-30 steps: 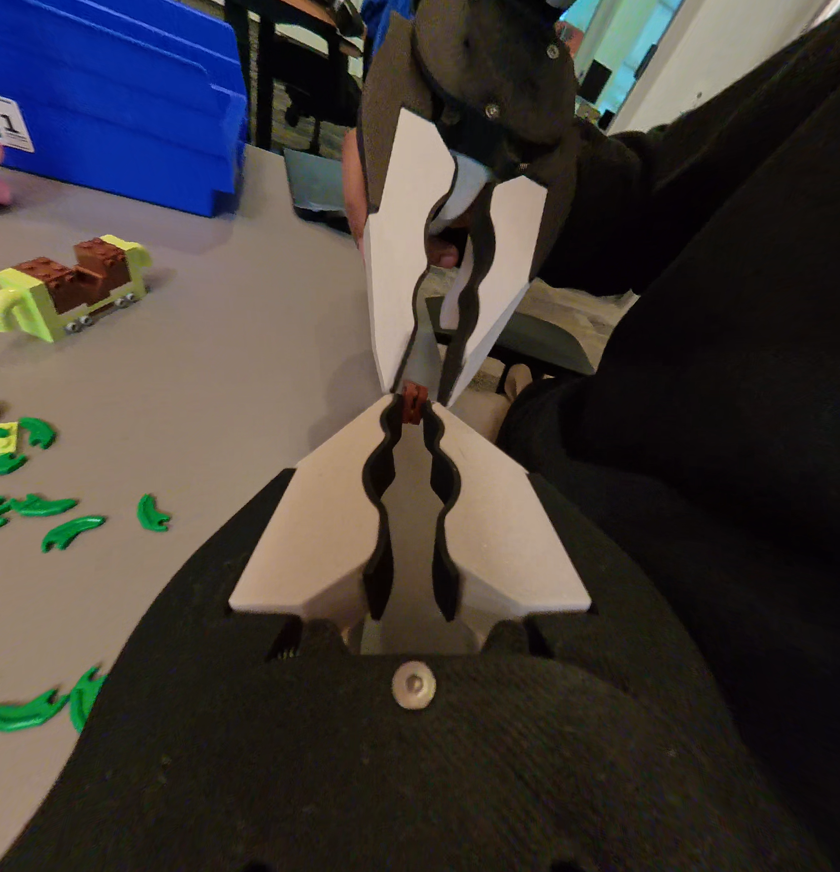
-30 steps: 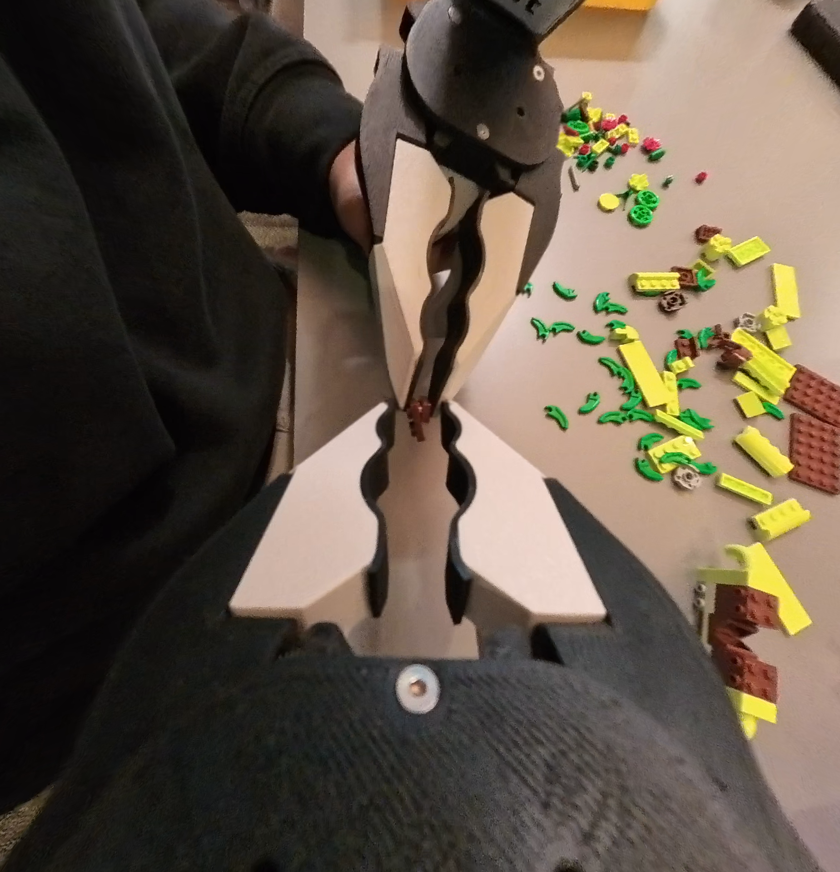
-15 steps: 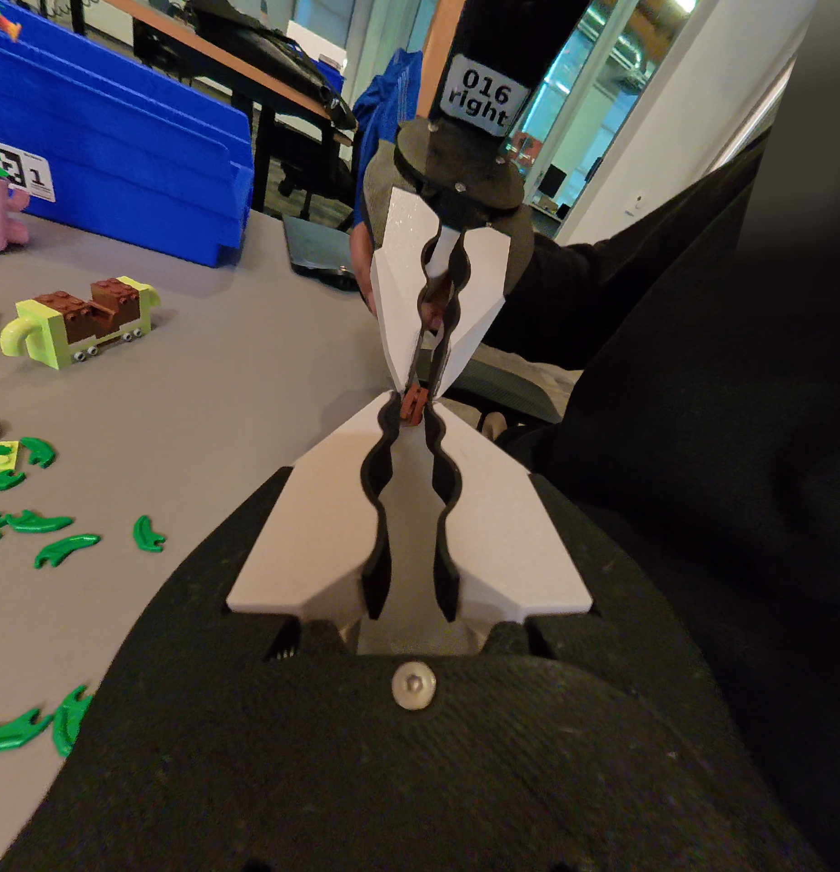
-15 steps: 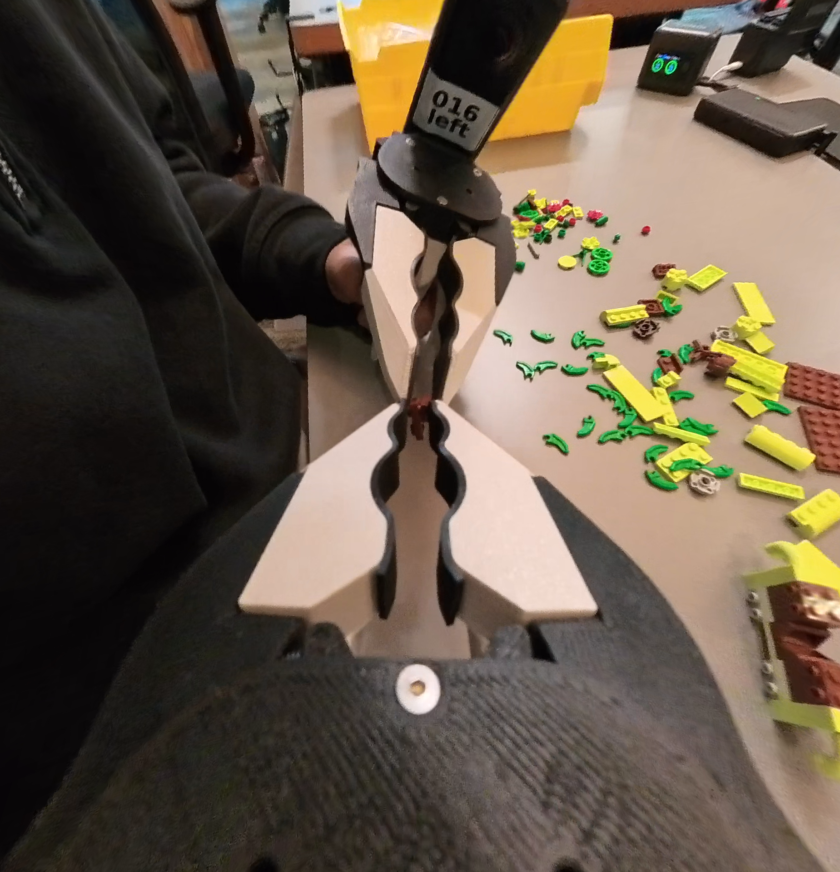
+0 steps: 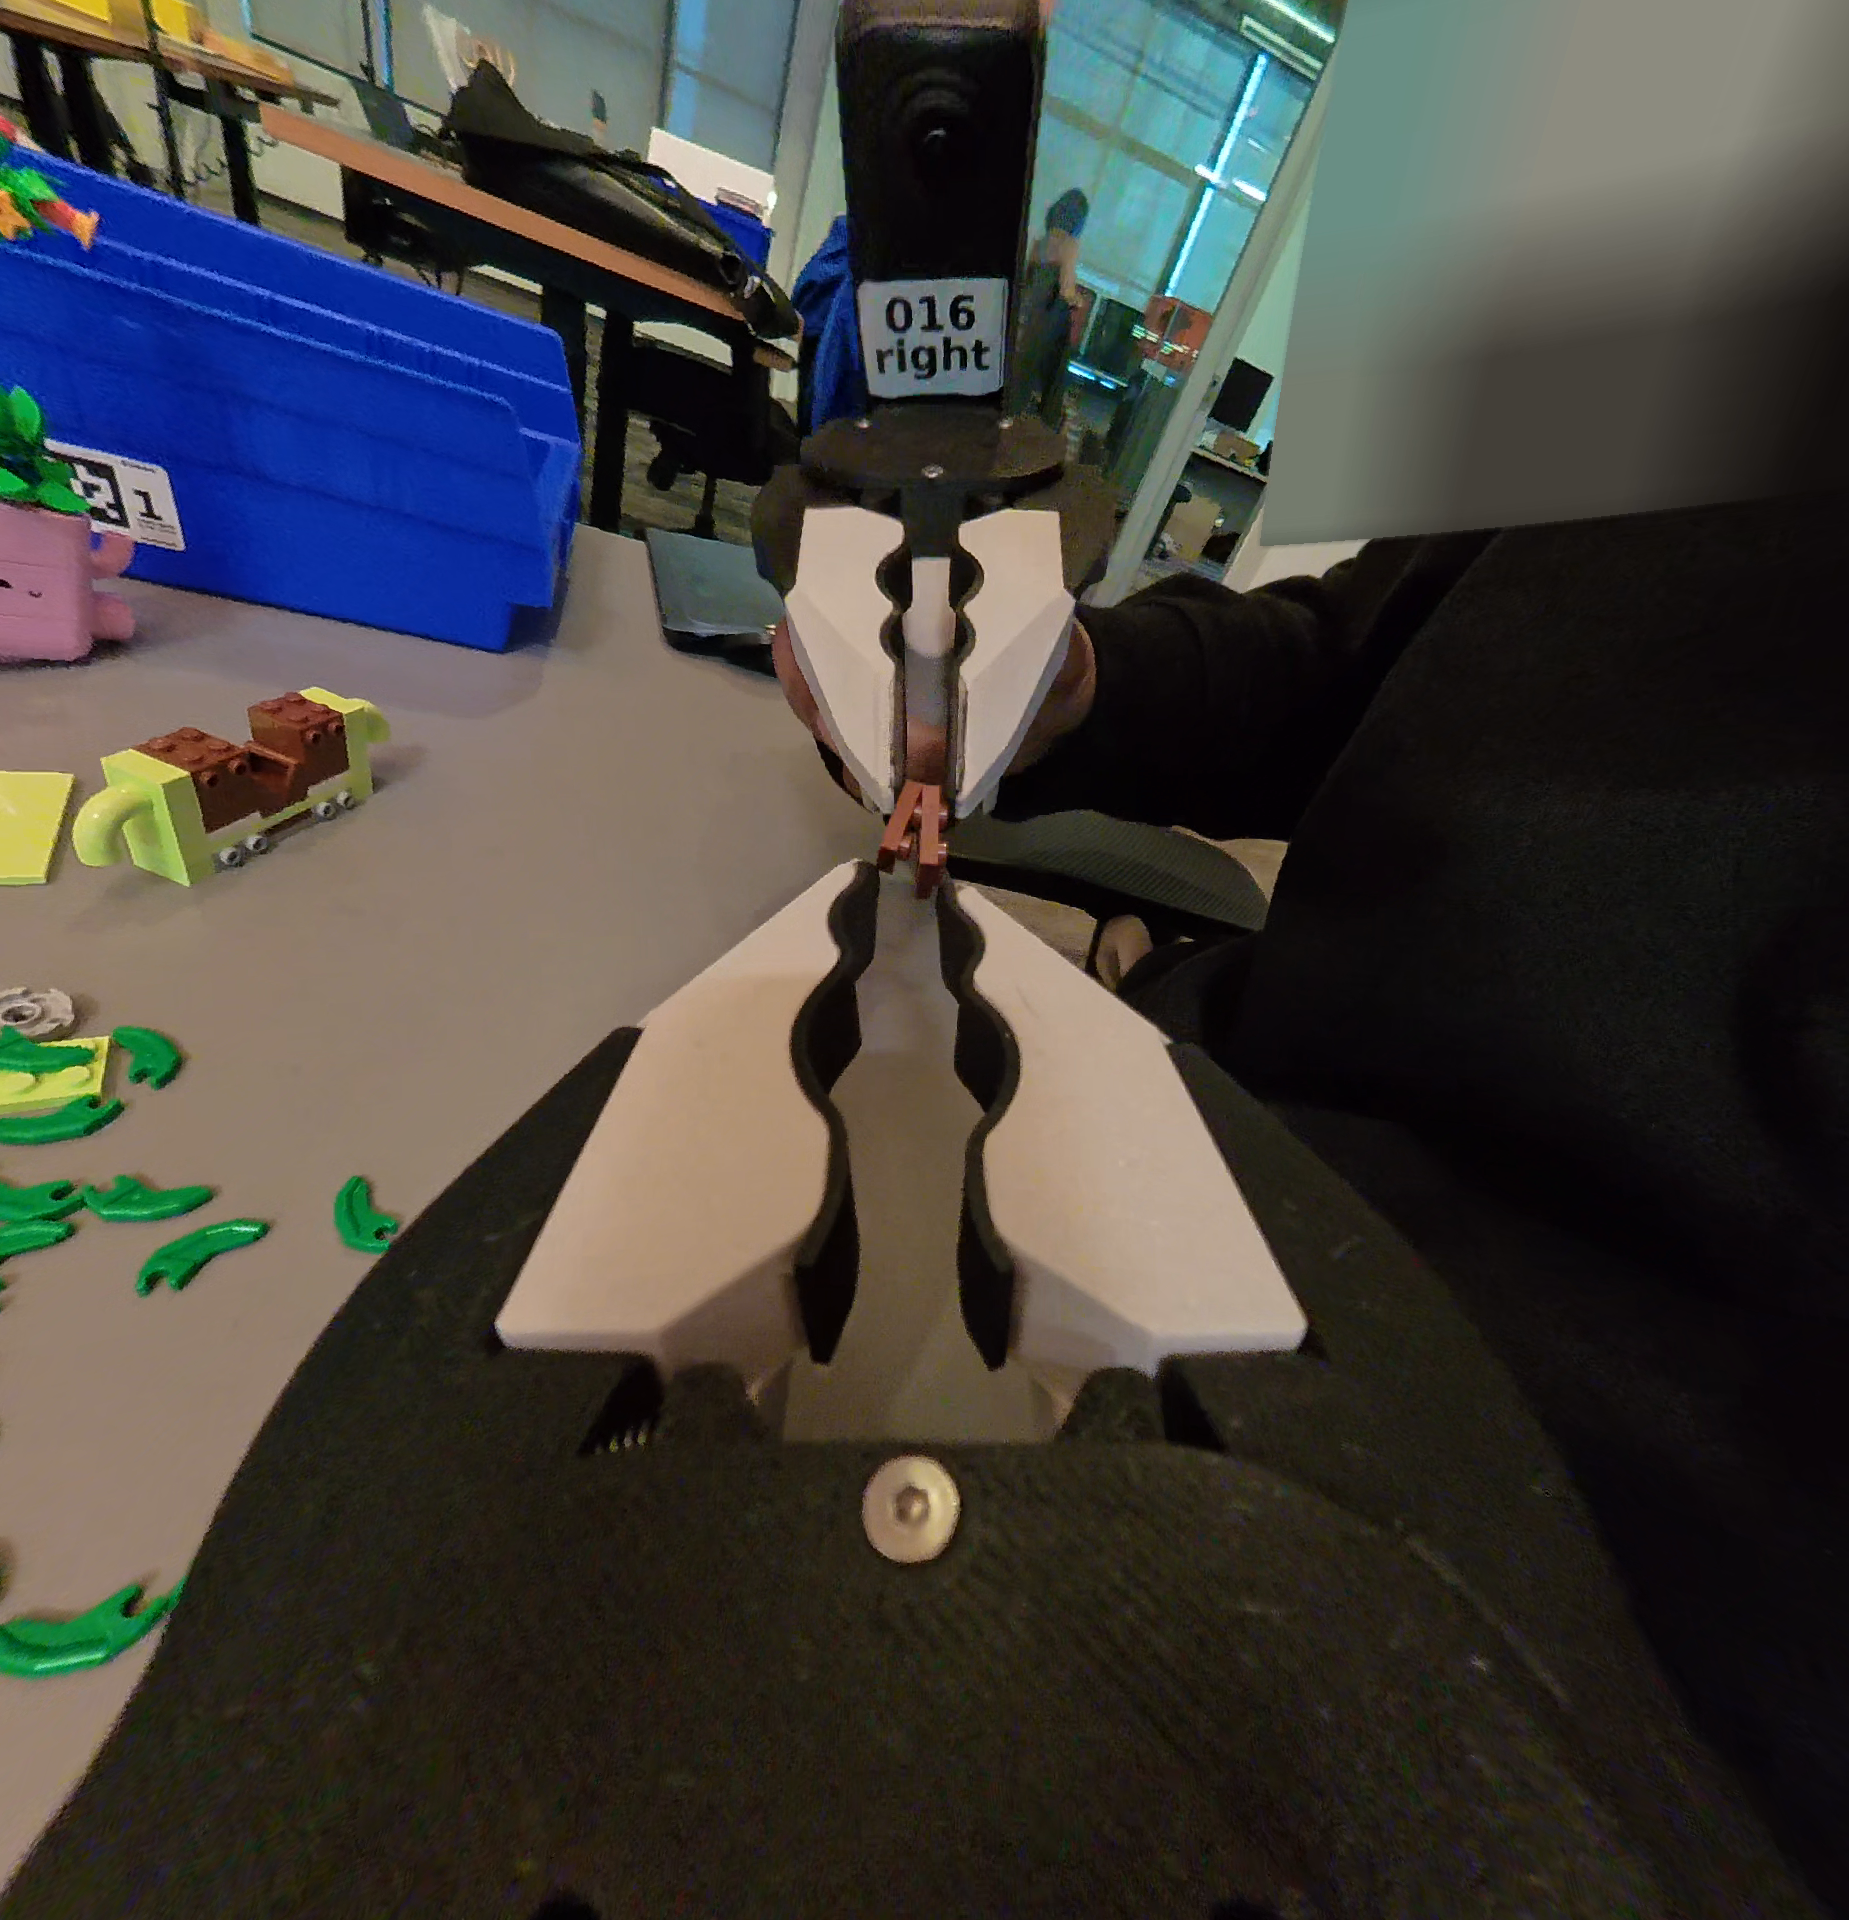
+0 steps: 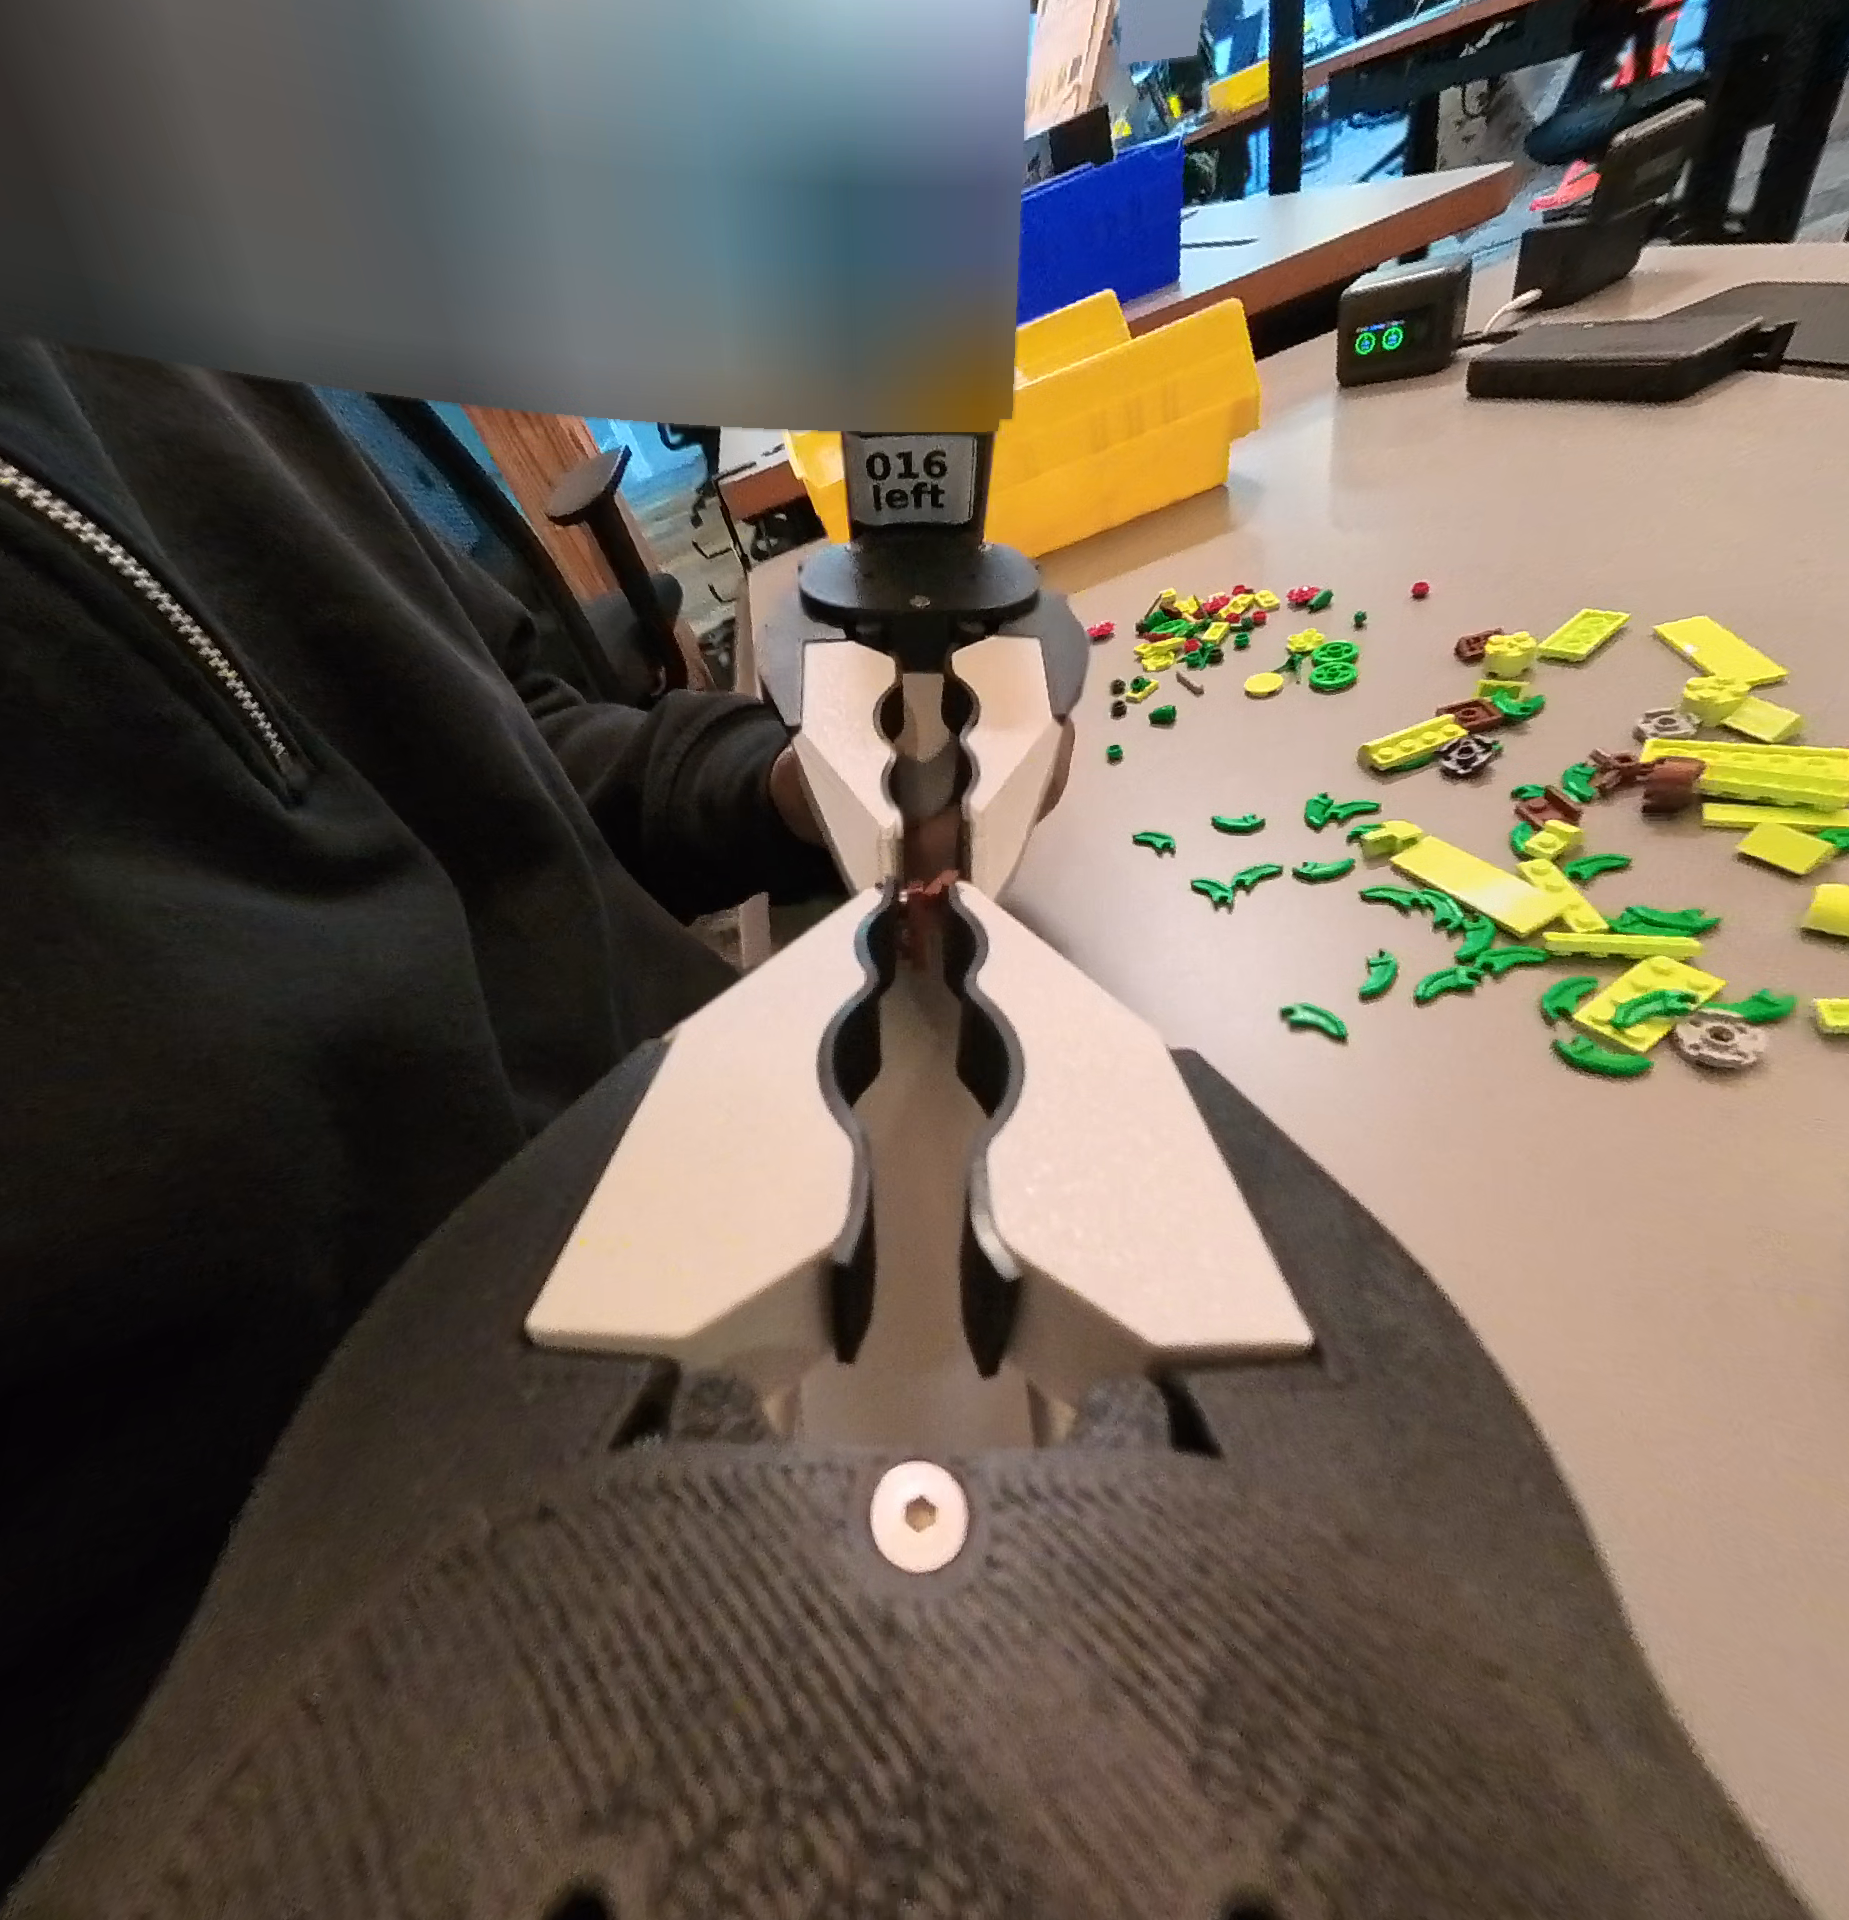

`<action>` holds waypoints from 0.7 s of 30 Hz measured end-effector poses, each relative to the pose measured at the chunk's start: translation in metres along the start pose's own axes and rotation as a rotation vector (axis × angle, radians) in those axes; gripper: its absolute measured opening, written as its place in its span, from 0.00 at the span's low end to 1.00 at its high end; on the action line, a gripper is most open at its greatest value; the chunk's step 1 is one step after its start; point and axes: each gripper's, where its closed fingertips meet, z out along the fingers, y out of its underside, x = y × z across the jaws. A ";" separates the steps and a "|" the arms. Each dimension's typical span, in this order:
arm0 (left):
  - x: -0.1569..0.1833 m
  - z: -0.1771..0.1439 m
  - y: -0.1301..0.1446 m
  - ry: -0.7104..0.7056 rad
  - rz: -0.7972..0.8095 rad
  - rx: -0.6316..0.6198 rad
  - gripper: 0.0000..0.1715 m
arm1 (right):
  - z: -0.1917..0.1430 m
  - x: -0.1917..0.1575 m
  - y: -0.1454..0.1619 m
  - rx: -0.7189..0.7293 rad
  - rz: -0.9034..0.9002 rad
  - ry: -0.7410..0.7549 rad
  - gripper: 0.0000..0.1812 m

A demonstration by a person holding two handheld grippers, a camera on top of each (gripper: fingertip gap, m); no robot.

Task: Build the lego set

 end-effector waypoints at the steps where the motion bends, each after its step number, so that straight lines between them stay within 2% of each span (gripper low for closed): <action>1: 0.000 0.000 0.000 -0.002 0.001 0.004 0.05 | 0.000 0.000 0.001 0.005 0.007 -0.002 0.03; 5: 0.002 0.000 -0.004 0.023 -0.022 0.029 0.08 | 0.000 -0.001 0.002 0.015 0.018 -0.005 0.03; 21: 0.002 0.000 -0.006 0.013 -0.016 0.034 0.03 | 0.000 -0.001 0.001 0.029 0.048 -0.019 0.03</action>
